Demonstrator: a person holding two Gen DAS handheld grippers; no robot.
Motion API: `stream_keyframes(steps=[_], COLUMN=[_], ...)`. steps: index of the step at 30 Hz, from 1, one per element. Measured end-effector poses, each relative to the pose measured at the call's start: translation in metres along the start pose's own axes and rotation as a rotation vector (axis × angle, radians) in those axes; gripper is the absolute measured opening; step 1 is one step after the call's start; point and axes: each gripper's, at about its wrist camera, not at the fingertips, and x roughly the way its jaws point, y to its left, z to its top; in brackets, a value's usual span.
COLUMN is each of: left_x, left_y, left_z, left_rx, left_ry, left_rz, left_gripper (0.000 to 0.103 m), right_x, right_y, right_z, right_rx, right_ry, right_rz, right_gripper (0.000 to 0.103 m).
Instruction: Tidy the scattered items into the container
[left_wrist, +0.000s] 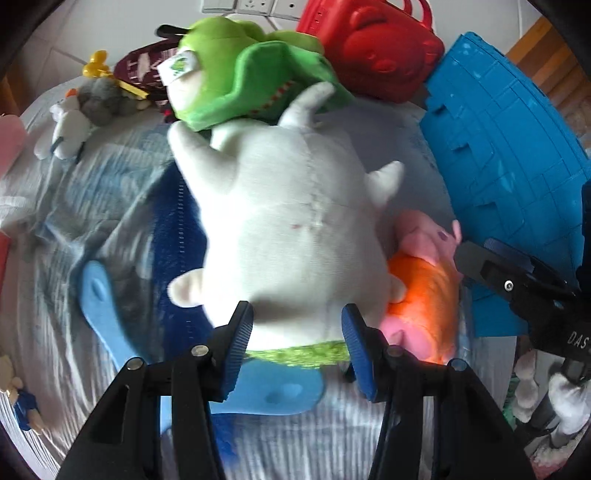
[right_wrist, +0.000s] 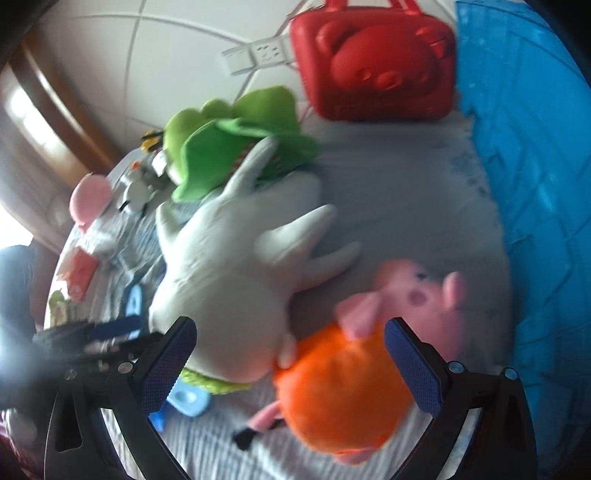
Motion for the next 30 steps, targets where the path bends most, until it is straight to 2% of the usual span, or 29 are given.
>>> stream_keyframes(steps=[2, 4, 8, 11, 12, 18, 23, 24, 28, 30], left_x=[0.005, 0.012, 0.034, 0.036, 0.039, 0.05, 0.053, 0.051, 0.035, 0.028], left_y=[-0.017, -0.029, -0.033, -0.026, -0.025, -0.028, -0.022, -0.02, -0.01, -0.001], left_z=[0.0, -0.001, -0.006, -0.008, -0.008, -0.006, -0.008, -0.007, -0.01, -0.013], left_rx=[0.022, 0.037, 0.084, 0.086, 0.091, 0.105, 0.112, 0.108, 0.105, 0.104], left_ry=[-0.011, -0.021, -0.017, -0.033, -0.041, -0.084, -0.098, -0.093, -0.08, -0.068], left_rz=[0.013, 0.022, 0.154, 0.143, 0.152, 0.168, 0.137, 0.128, 0.102, 0.094], left_gripper=[0.057, 0.082, 0.085, 0.094, 0.103, 0.103, 0.103, 0.101, 0.084, 0.081], right_x=[-0.004, -0.007, -0.002, 0.008, 0.013, 0.032, 0.035, 0.034, 0.031, 0.033], right_y=[-0.012, -0.022, -0.031, -0.031, -0.03, -0.02, -0.019, -0.02, -0.018, -0.012], right_z=[0.003, 0.004, 0.003, 0.007, 0.009, 0.018, 0.02, 0.02, 0.018, 0.017], right_rx=[0.003, 0.005, -0.004, -0.017, -0.02, -0.04, -0.03, -0.026, -0.013, -0.014], right_ry=[-0.014, -0.021, -0.009, -0.002, 0.002, 0.018, 0.022, 0.022, 0.021, 0.025], right_rz=[-0.016, -0.022, 0.003, 0.034, 0.042, 0.062, 0.047, 0.042, 0.034, 0.052], right_gripper=[0.103, 0.103, 0.103, 0.103, 0.103, 0.103, 0.103, 0.103, 0.103, 0.103])
